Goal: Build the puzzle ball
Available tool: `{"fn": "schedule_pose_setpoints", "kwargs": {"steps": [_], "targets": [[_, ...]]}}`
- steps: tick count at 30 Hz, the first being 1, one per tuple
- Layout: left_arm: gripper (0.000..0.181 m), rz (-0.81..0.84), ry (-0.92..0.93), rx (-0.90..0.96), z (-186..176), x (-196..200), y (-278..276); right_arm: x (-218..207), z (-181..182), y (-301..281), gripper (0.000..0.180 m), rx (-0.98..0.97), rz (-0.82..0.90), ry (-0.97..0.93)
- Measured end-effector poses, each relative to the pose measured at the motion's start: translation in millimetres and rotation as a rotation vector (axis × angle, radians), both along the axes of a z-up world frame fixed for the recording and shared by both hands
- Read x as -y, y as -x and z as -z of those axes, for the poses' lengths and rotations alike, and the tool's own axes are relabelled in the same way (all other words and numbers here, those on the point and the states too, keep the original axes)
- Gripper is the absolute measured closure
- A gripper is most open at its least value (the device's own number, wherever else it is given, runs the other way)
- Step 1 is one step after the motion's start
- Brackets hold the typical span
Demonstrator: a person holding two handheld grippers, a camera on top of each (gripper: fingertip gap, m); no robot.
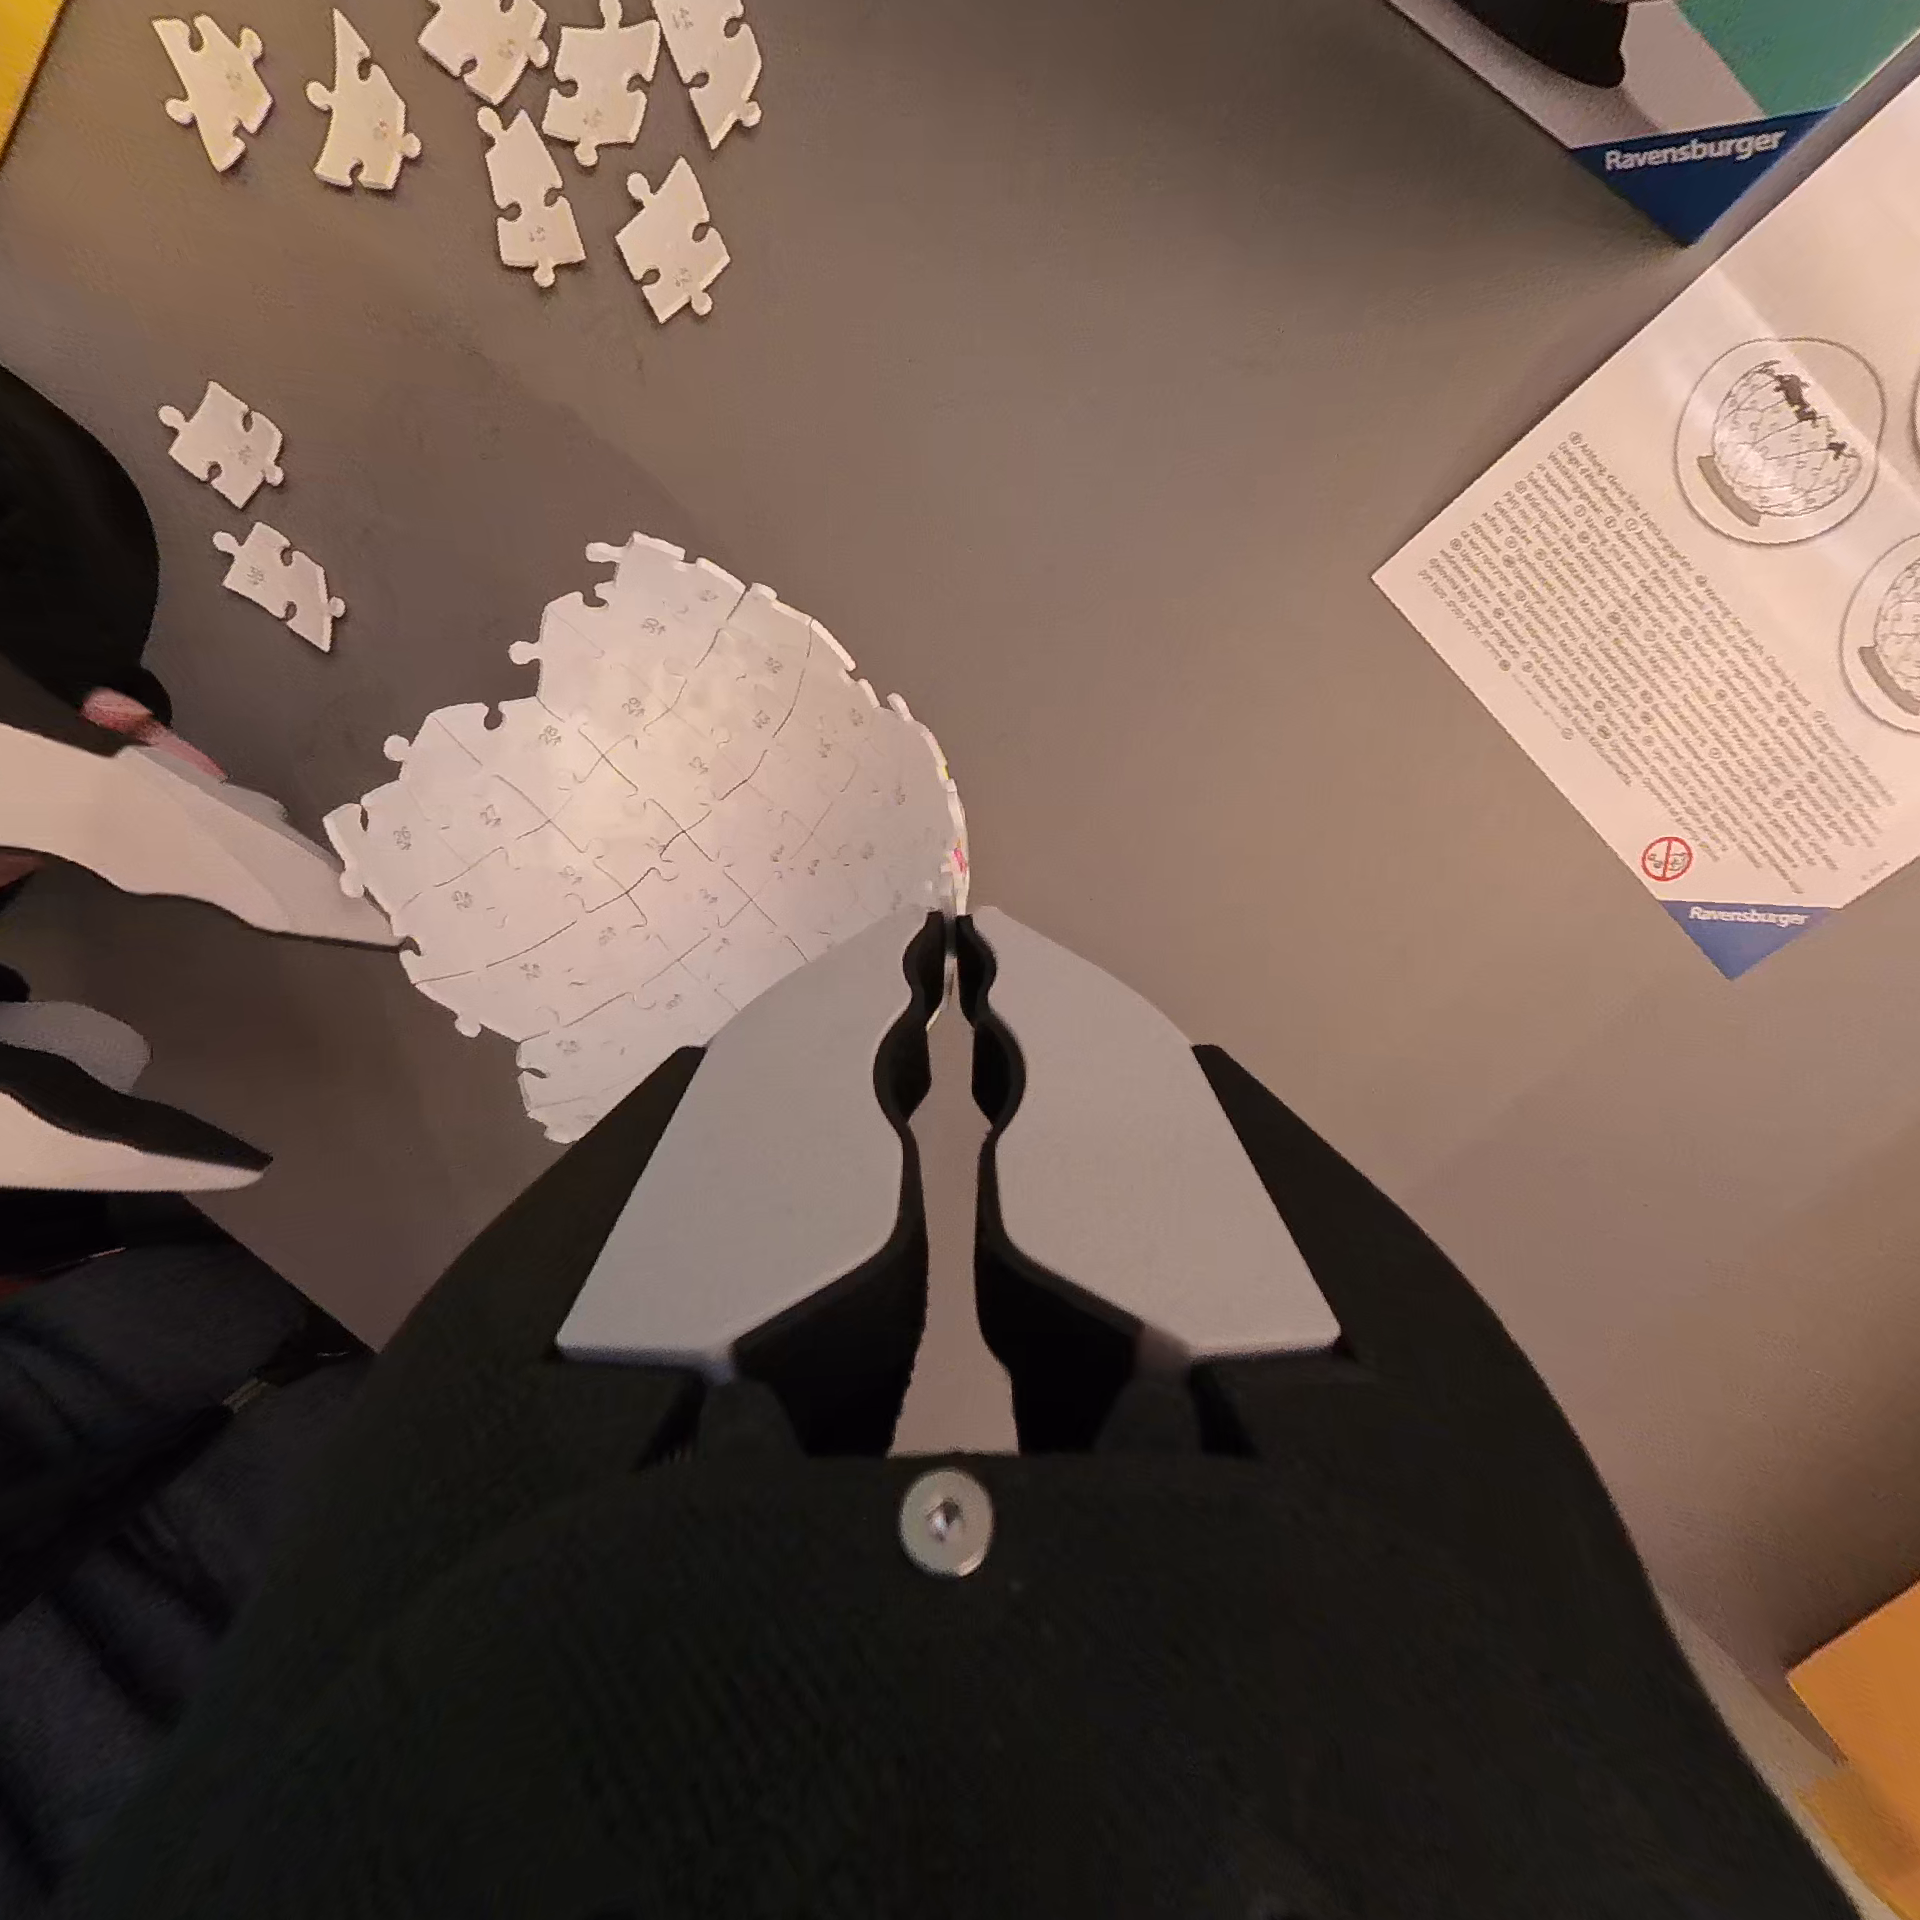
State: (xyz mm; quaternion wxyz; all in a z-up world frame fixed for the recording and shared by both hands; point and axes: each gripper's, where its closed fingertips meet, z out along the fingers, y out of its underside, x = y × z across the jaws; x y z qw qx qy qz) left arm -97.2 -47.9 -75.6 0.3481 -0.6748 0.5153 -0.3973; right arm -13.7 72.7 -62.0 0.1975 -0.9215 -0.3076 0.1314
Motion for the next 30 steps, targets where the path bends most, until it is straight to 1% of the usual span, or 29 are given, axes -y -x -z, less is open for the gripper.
{"fn": "schedule_pose_setpoints", "kwargs": {"steps": [7, 10, 13, 16, 17, 19, 21, 23, 26, 30], "targets": [[0.126, 0.015, -0.001, 0.004, -1, 6, -9, 1, -8, 1, 0.177, -0.038, -0.014, -0.022], [0.128, -0.006, -0.035, 0.03, -11, 5, -3, 2, -14, -1, 0.177, -0.056, -0.024, -0.046], [0.121, -0.093, -0.112, 0.024, -17, -9, 20, 4, -23, -7, 0.177, -0.076, -0.028, -0.091], [0.113, -0.166, -0.153, -0.04, -9, -31, 42, 5, -33, -14, 0.177, -0.107, -0.023, -0.132], [0.114, -0.171, -0.144, -0.042, -6, -36, 44, 6, -35, -16, 0.177, -0.119, -0.019, -0.14], [0.114, -0.153, -0.101, 0.014, -7, -39, 40, 7, -38, -19, 0.177, -0.144, -0.014, -0.149], [0.115, -0.126, -0.122, 0.052, -9, -37, 32, 9, -38, -22, 0.177, -0.162, -0.008, -0.15], [0.113, -0.114, -0.198, 0.032, -8, -36, 27, 11, -34, -27, 0.177, -0.168, -0.004, -0.143], [0.115, -0.122, -0.291, -0.019, -5, -35, 21, 14, -28, -34, 0.177, -0.175, 0.004, -0.134], [0.118, -0.106, -0.276, -0.034, -2, -27, 12, 17, -23, -40, 0.177, -0.196, 0.01, -0.119]]}}
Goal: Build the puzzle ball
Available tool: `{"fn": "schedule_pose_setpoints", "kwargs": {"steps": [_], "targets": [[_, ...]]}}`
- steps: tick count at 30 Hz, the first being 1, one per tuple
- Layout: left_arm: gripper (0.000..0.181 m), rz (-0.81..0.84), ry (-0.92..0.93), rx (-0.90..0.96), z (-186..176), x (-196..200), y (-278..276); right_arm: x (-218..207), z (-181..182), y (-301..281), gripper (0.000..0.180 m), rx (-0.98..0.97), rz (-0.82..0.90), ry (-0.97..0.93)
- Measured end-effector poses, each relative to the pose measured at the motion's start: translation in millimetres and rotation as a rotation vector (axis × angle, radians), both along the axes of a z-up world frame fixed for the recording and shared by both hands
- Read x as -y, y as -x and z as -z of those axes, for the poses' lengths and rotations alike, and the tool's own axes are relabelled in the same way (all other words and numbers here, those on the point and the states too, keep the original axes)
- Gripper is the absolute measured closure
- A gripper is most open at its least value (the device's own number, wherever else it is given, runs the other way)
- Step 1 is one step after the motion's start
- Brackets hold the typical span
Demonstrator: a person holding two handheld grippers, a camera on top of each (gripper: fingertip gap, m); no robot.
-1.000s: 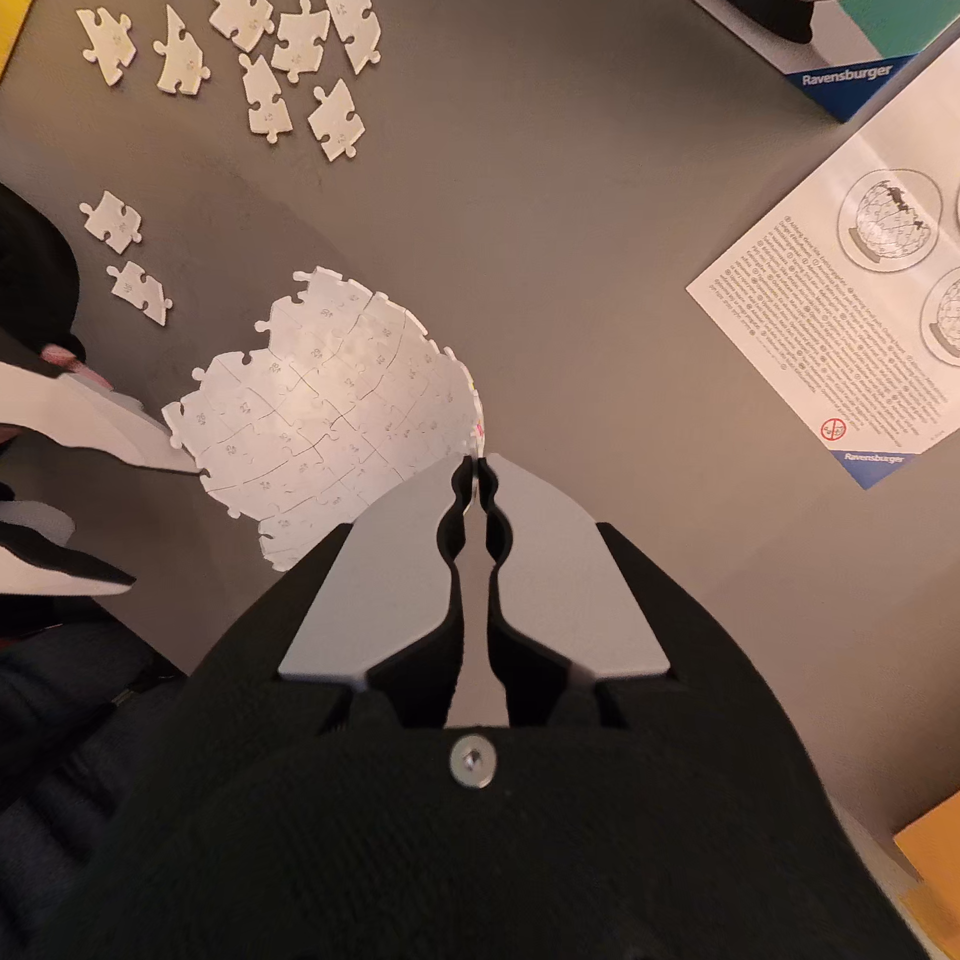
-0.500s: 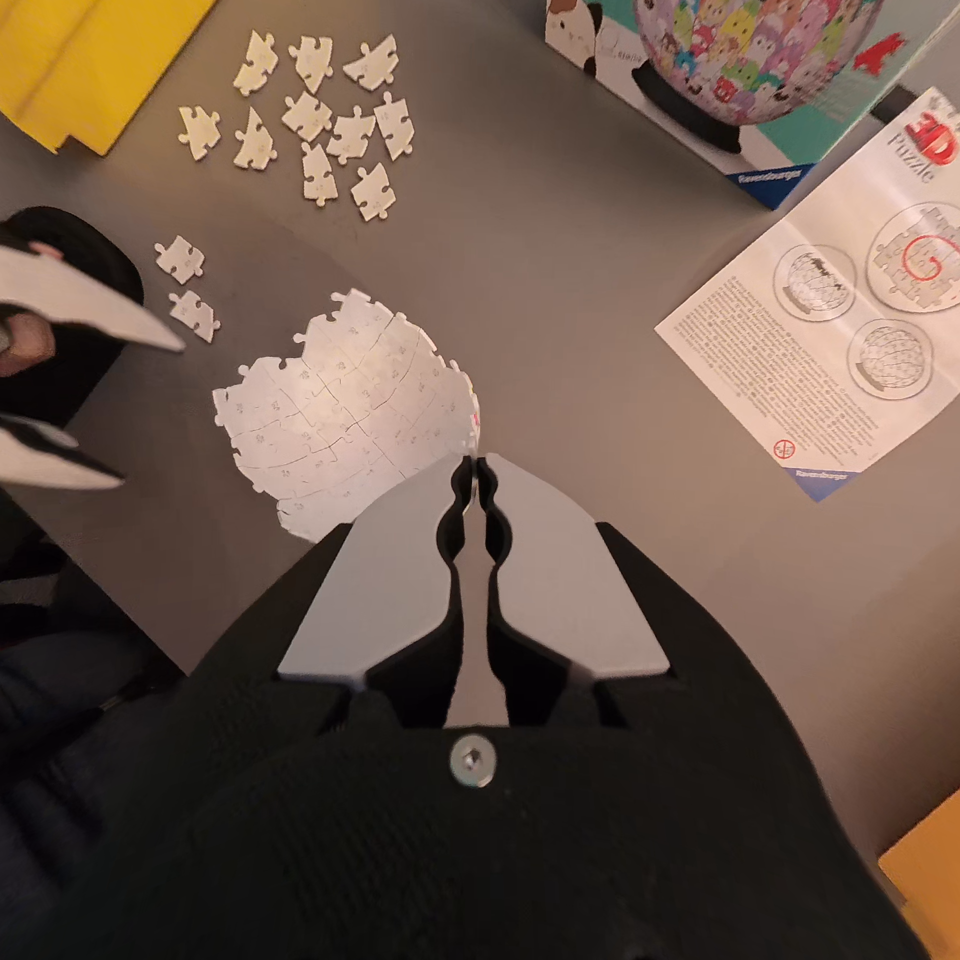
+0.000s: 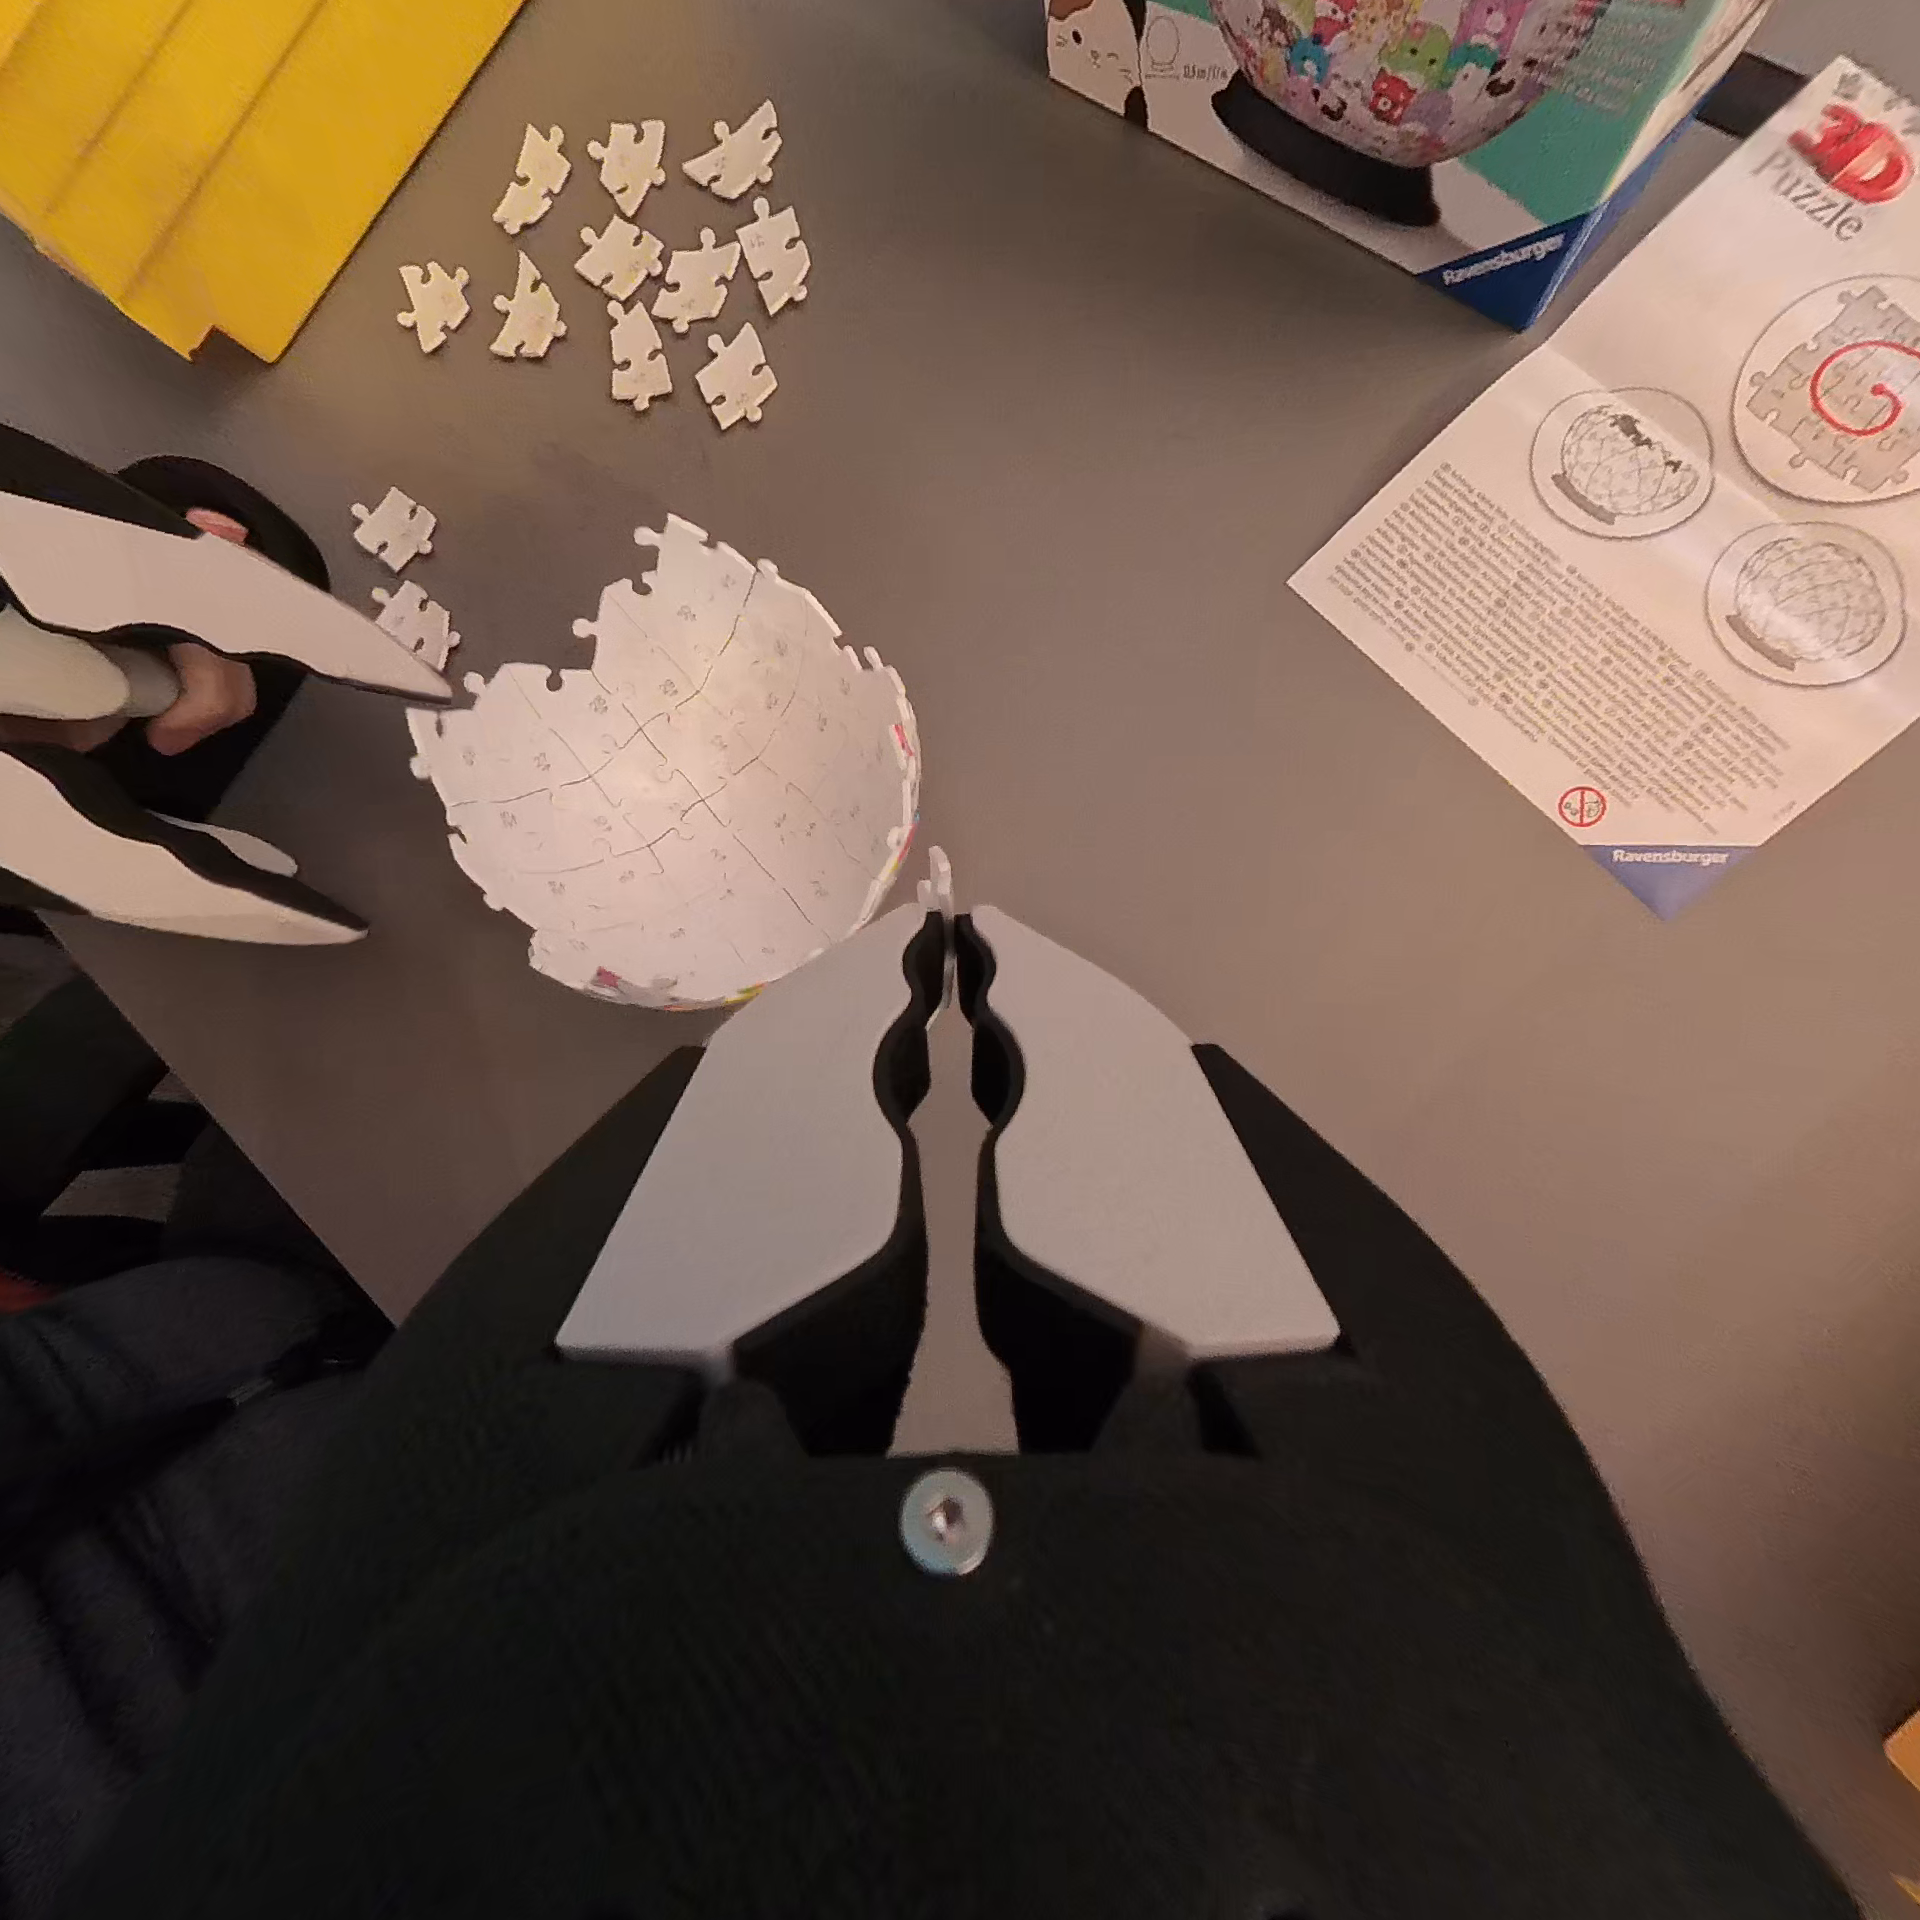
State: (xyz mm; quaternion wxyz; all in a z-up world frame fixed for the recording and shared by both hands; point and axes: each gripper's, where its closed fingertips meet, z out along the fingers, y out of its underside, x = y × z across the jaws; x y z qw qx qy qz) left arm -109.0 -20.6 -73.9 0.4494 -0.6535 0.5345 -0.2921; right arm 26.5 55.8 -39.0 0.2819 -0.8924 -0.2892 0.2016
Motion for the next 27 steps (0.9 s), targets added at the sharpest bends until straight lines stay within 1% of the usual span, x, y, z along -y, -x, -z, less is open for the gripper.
{"fn": "schedule_pose_setpoints", "kwargs": {"steps": [8, 15, 21, 23, 27], "targets": [[0.118, -0.024, 0.088, 0.046, -3, 7, -8, 2, 6, -2, 0.177, -0.033, -0.009, 0.017], [0.117, -0.009, 0.122, 0.05, -6, 17, -22, -2, 5, 13, 0.177, -0.058, -0.049, 0.032], [0.116, 0.001, 0.139, 0.048, -6, 21, -36, -7, 9, 29, 0.177, -0.044, -0.096, 0.049], [0.113, -0.008, 0.131, 0.043, -7, 18, -36, -8, 11, 33, 0.177, -0.03, -0.113, 0.048], [0.11, -0.022, 0.14, 0.092, -23, 13, -24, -12, 18, 37, 0.177, 0.032, -0.152, 0.035]]}}
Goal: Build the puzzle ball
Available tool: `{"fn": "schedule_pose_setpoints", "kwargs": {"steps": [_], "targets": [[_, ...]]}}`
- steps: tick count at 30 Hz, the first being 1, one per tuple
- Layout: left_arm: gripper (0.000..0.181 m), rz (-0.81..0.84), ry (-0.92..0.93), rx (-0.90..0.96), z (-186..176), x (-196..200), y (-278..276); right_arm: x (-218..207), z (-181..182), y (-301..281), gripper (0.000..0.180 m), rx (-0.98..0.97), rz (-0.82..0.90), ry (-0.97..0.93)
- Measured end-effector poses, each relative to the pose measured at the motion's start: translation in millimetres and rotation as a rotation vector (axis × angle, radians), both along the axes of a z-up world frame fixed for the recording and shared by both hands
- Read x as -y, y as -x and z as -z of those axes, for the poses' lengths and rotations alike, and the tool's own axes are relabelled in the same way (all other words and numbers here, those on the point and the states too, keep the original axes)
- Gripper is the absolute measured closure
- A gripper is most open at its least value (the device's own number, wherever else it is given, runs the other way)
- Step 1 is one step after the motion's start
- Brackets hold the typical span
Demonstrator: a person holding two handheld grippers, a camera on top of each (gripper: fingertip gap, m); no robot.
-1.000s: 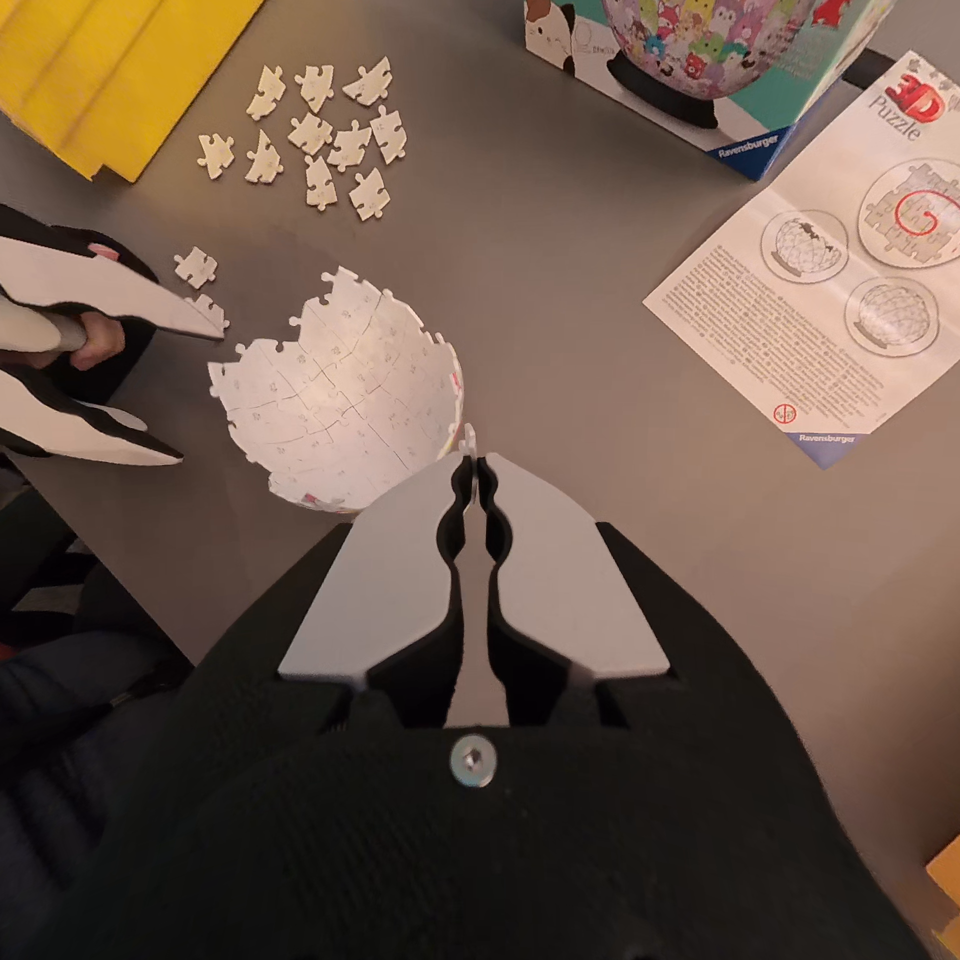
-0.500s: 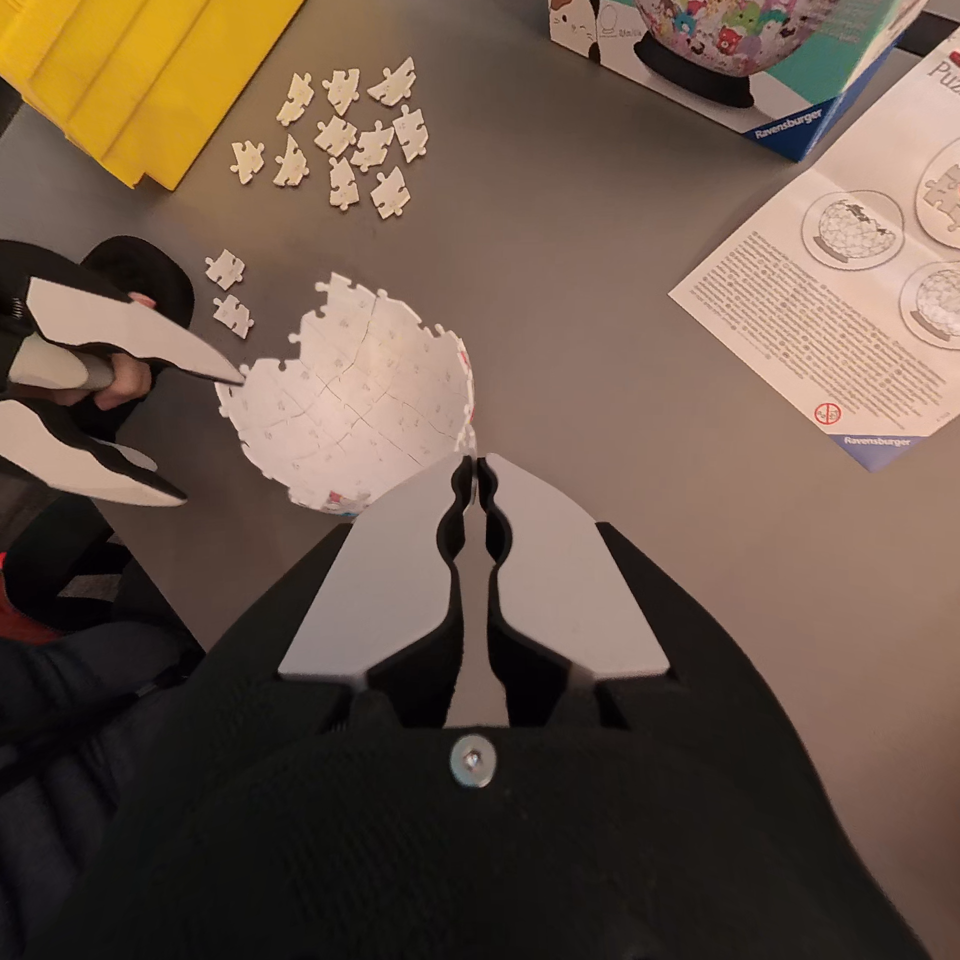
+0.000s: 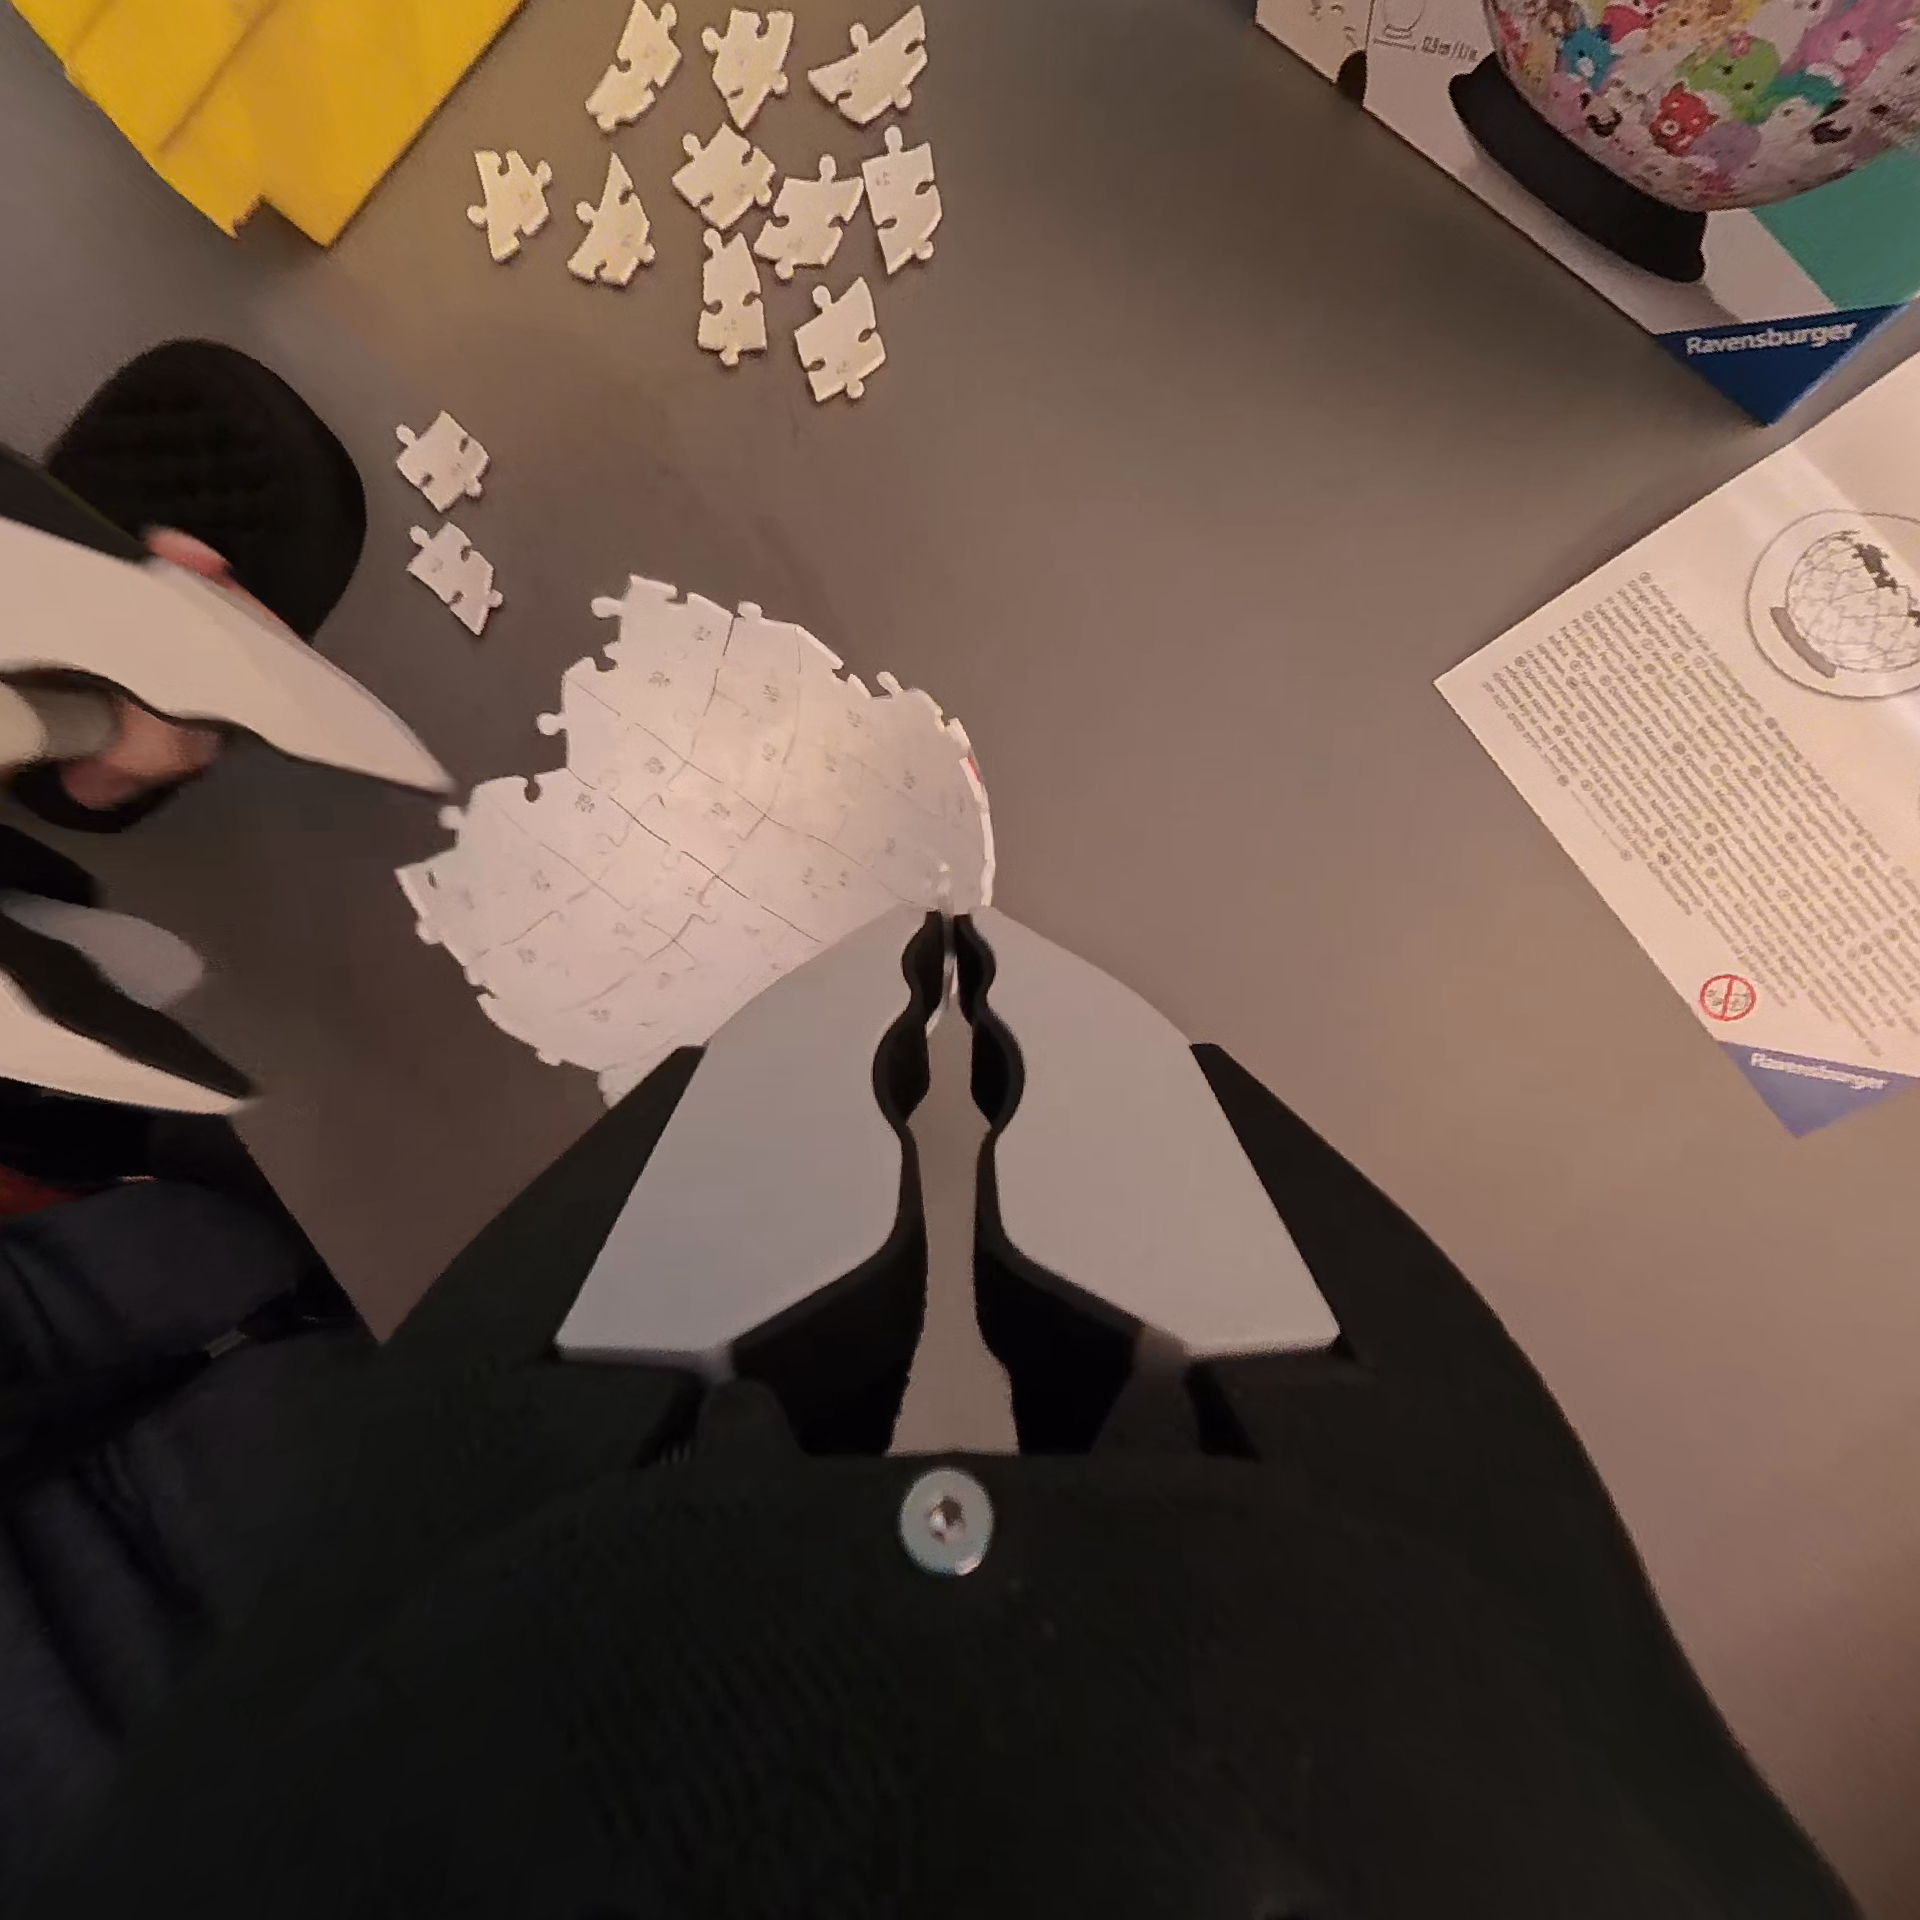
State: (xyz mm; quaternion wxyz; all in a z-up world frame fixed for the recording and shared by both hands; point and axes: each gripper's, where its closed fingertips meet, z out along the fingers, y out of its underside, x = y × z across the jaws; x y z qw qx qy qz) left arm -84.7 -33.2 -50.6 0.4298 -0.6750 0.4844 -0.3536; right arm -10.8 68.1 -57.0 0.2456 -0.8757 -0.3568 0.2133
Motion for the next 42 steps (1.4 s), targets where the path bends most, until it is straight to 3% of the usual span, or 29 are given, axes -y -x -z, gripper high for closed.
{"fn": "schedule_pose_setpoints", "kwargs": {"steps": [5, 9, 16, 20, 23, 32, 42], "targets": [[0.11, 0.031, -0.003, 0.138, -59, -13, 21, -5, 7, 4, 0.177, 0.078, -0.046, -0.025], [0.119, 0.045, -0.037, 0.159, -90, -52, 22, -5, 6, 8, 0.177, 0.103, -0.088, 0.003], [0.146, 0.234, 0.026, 0.033, -60, -106, -31, -5, 3, 13, 0.176, 0.059, -0.12, 0.011], [0.148, 0.343, 0.144, 0.092, -47, -126, -49, -11, 0, 8, 0.176, 0.038, -0.096, -0.045], [0.148, 0.407, 0.141, 0.013, -29, -135, -47, -11, -2, 12, 0.176, -0.019, -0.087, -0.049], [0.148, 0.473, 0.121, -0.101, 6, -133, -51, -13, 8, 11, 0.176, 0.014, -0.077, -0.054], [0.151, 0.527, 0.165, -0.103, 18, -124, -57, -14, 9, 14, 0.177, 0.058, -0.107, -0.124]]}}
